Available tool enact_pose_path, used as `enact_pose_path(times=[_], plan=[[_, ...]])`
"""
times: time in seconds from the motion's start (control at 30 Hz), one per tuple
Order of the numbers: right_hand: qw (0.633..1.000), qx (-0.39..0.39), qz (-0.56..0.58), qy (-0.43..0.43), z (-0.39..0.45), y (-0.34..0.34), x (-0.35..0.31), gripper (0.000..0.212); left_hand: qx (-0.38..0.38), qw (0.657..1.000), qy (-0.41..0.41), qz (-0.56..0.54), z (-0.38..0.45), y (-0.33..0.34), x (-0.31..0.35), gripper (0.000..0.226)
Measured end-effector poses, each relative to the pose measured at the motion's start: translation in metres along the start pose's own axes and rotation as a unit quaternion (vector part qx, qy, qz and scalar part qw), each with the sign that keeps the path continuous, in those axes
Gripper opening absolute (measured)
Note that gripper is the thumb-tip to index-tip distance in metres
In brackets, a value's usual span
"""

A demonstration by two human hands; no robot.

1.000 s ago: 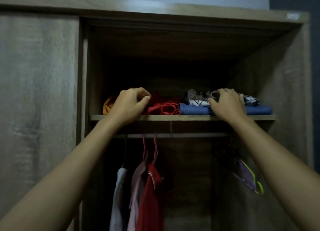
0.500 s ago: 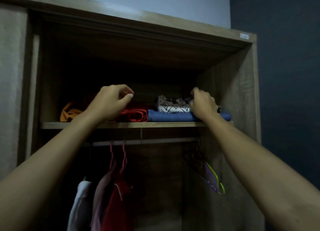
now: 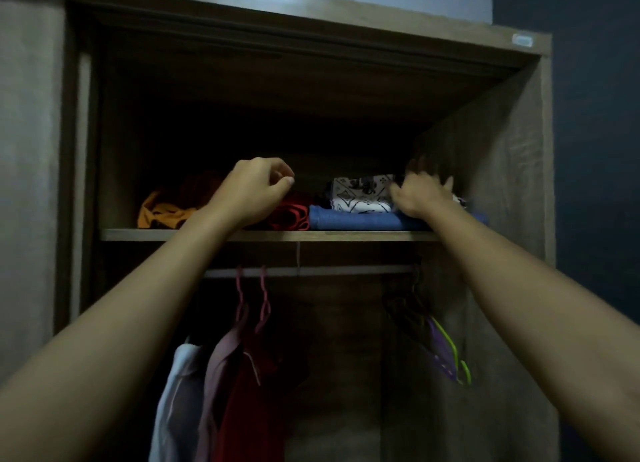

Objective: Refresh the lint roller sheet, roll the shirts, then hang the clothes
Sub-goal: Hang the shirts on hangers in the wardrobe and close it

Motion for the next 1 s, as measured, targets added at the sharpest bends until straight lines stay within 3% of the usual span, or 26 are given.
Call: enact_pose_path(times=[0.07,0.17,0.27,0.37,0.47,0.6,0.73,0.9,1.0], plan=[[0.998,0.044,0.033,-0.036,-0.008,-0.011,-0.024,0.068,0.006,1.000,-0.011,0.007,0.002,-0.006,-0.008,0.028],[0.985,0.039,0.135,-0.103,-0.026,-0.022,-0.069,0.049,0.007,0.999,-0.036,0.025,0.005,-0.016,-0.022,0.028],[0.955,-0.080,0.203,-0.202,-0.055,-0.022,-0.121,0.063,-0.004,0.998,-0.061,0.031,0.006,-0.022,-0.037,0.030],[0.926,-0.222,0.132,-0.274,-0.084,-0.003,-0.158,0.084,-0.040,0.995,-0.092,0.029,0.003,-0.023,-0.049,0.038],[0.912,-0.260,0.094,-0.302,-0.099,0.012,-0.175,0.074,-0.089,0.990,-0.105,0.039,-0.002,-0.019,-0.056,0.042],[0.928,-0.211,0.066,-0.300,-0.097,0.021,-0.183,0.051,-0.157,0.982,-0.094,0.045,-0.010,-0.009,-0.057,0.046],[0.945,-0.126,0.012,-0.302,-0.089,0.027,-0.197,0.021,-0.175,0.980,-0.086,0.044,-0.015,-0.005,-0.055,0.054],[0.959,-0.031,0.021,-0.280,-0.082,0.024,-0.201,0.023,-0.192,0.977,-0.094,0.031,-0.016,-0.006,-0.064,0.062],[0.961,0.050,0.071,-0.264,-0.077,0.015,-0.196,0.015,-0.190,0.977,-0.091,0.025,-0.011,-0.002,-0.072,0.082]])
Point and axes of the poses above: each hand's wrist, its own z-axis towards the middle knuckle, its own y-axis out of the palm, x = y × z, the point moved 7 cm from there along z, towards the middle knuckle, and after that the axes turned 8 degrees about y, right-handed, at the moved point
